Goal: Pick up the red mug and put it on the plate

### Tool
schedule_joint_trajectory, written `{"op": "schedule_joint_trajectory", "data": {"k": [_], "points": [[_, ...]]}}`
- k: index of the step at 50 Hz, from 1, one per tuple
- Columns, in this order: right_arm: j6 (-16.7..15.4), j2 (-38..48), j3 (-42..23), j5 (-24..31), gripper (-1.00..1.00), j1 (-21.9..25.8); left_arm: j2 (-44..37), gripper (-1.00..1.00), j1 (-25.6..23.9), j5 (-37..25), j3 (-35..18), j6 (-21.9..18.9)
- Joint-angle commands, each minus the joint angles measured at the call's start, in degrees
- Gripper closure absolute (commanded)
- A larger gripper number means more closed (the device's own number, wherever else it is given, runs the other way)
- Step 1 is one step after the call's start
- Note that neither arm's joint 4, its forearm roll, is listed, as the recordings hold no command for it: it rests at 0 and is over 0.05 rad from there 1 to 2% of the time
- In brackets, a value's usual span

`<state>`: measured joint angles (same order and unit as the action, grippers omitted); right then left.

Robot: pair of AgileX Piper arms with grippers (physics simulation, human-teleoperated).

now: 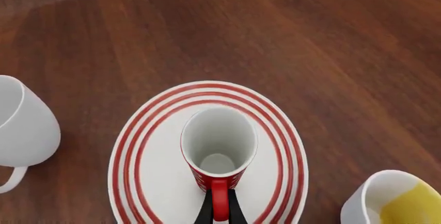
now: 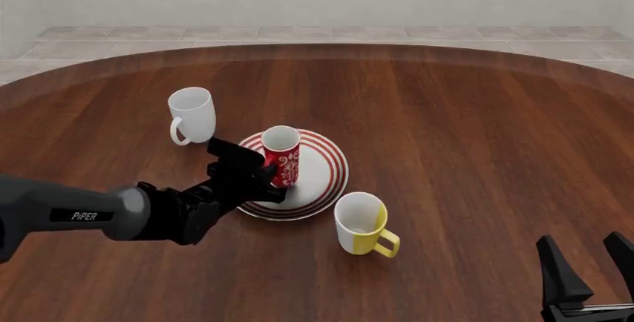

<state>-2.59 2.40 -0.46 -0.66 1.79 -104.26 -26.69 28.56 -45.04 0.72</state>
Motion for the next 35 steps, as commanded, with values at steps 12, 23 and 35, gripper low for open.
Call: {"op": "schedule_joint_trajectory", "data": {"k": [12,23,35], "points": [[-0.36,-0.24,-0.14,0.25,-1.0,0.19,0.17,1.0,-0.13,0.45,0.3,-0.49],[-0.36,-0.47,-0.17,0.54,-1.0,0.13,-0.41,1.0,-0.29,0.8,0.2,-0.38],[-0.32,-0.09,-0.03,0.09,-1.0,0.05,-0.9,1.0,-0.38,1.23,0.39,-0.36]]}}
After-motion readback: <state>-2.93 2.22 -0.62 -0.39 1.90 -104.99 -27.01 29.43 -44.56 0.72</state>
